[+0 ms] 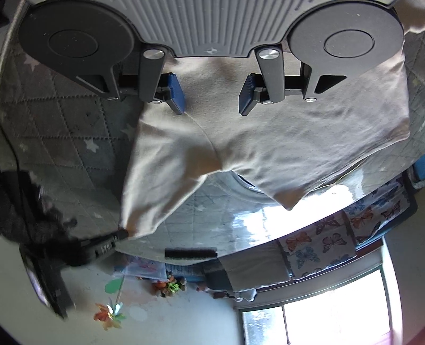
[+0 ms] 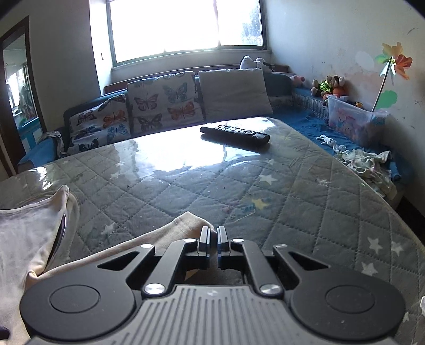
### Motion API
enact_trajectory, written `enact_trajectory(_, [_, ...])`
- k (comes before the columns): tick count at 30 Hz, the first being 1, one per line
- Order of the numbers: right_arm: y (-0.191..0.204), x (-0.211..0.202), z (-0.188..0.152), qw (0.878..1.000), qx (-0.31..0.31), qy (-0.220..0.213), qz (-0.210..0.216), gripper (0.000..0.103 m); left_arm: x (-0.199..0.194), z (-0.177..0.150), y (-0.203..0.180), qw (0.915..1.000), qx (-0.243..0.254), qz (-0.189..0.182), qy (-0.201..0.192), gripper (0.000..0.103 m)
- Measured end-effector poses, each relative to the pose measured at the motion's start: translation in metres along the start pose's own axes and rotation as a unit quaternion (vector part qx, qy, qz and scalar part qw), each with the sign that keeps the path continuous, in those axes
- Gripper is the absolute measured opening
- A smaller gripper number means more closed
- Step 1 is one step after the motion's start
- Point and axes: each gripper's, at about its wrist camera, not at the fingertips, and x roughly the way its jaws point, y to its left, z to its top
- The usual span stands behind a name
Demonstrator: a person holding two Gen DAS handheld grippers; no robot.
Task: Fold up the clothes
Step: 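Lift the sleeve with the right gripper and fold it across the body, release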
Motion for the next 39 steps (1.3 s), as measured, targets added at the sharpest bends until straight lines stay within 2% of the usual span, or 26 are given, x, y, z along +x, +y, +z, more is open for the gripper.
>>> enact_trajectory(5, [0.008, -0.025, 0.015, 0.999, -0.005, -0.025, 0.019, 0.004, -0.012, -0.003, 0.005, 0.9999, -0.005, 0.006, -0.012, 0.048])
enact_trajectory(10, [0.034, -0.062, 0.037, 0.996, -0.035, -0.065, 0.055, 0.004, -0.025, -0.006, 0.011, 0.9996, -0.009, 0.011, -0.024, 0.049])
enact_trajectory(13, [0.059, -0.085, 0.046, 0.990, -0.066, -0.087, 0.084, 0.004, -0.032, -0.008, 0.014, 0.9994, -0.012, 0.015, -0.031, 0.050])
enact_trajectory(18, [0.117, -0.118, 0.051, 0.974, -0.131, -0.112, 0.148, 0.004, -0.055, -0.029, 0.041, 0.9975, -0.043, 0.048, -0.031, 0.050])
enact_trajectory(24, [0.185, -0.133, 0.038, 0.952, -0.194, -0.099, 0.216, 0.004, -0.080, -0.053, 0.072, 0.9927, -0.082, 0.083, -0.032, 0.051])
enact_trajectory(31, [0.253, -0.135, -0.001, 0.923, -0.253, -0.050, 0.286, 0.004, -0.089, -0.074, 0.090, 0.9887, -0.113, 0.096, -0.025, 0.051])
enact_trajectory(34, [0.278, -0.135, -0.017, 0.909, -0.275, -0.027, 0.313, 0.008, -0.088, -0.079, 0.092, 0.9877, -0.121, 0.096, -0.021, 0.051])
enact_trajectory(39, [0.280, -0.138, -0.028, 0.895, -0.291, -0.011, 0.337, 0.016, -0.088, -0.083, 0.093, 0.9877, -0.123, 0.095, -0.018, 0.052])
